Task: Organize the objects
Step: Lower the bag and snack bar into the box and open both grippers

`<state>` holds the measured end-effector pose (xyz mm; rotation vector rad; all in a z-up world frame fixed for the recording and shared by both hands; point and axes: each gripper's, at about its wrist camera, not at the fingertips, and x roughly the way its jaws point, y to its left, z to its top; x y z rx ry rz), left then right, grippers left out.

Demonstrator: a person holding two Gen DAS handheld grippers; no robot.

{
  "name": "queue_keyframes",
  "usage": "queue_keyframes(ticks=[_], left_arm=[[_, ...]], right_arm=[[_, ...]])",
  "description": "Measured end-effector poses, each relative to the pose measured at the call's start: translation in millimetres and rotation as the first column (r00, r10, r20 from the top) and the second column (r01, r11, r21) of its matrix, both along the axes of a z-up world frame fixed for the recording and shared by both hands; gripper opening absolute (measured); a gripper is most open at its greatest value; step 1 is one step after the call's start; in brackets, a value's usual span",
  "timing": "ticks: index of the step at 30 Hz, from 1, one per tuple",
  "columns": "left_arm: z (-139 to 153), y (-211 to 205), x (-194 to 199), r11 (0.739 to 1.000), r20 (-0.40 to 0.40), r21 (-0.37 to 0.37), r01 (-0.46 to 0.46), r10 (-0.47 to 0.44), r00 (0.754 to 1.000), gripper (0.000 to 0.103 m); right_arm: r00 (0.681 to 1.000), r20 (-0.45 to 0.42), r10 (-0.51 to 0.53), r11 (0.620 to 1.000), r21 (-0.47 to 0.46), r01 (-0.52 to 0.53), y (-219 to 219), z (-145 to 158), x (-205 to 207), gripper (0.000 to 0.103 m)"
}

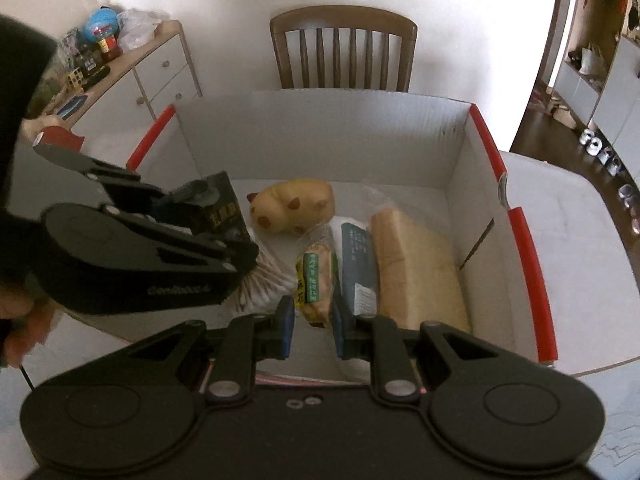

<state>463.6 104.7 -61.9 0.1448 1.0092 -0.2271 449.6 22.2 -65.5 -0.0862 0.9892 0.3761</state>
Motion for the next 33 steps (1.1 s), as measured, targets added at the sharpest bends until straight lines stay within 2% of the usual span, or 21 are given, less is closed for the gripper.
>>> queue_keyframes(ticks=[12,14,15,17,18,27,33], left_arm=[[-11.6,-1.1,8.0,1.000,-0.046,0.007,-0.022,0.022,0.999,0.043],[-9.5,-0.3,7.2,1.000,-0.034,0.004,-0.028,0.028,0.999,0.053],[-7.6,0.1,6.0,1.000,-0.025,-0.003,-0.027,0.027,0.999,0.054],[-4.3,0.4,4.2,0.999,-0.008,-0.004,-0.037,0.037,0.999,0.065],[-2.4,0.9,2.8,0.999,0.002,-0.007,-0.043,0.043,0.999,0.066],[18.9,4.9,-9.6,0.996,0.047,-0.049,-0.071,0.073,0.996,0.066],[38.7,2.5,-29.4,0.995,0.087,-0.062,-0.076,0.081,0.993,0.066]], right_arm=[[0.999,-0.034,-0.023,0.999,0.033,0.024,-4.3,-1.2,0.8,0.020],[0.999,-0.037,-0.013,0.999,0.048,0.014,-6.4,1.2,-1.1,0.022],[0.999,-0.036,-0.007,0.999,0.053,0.009,-7.0,2.7,-2.7,0.024],[1.000,-0.026,-0.006,0.999,0.052,0.007,-9.5,4.2,-6.4,0.027],[1.000,-0.025,-0.006,0.998,0.055,0.007,-10.2,5.3,-7.4,0.028],[1.000,0.012,-0.004,0.996,0.091,0.003,-18.5,25.5,-18.7,0.037],[0.999,0.038,0.004,0.994,0.109,-0.008,-25.7,40.9,-31.9,0.038]])
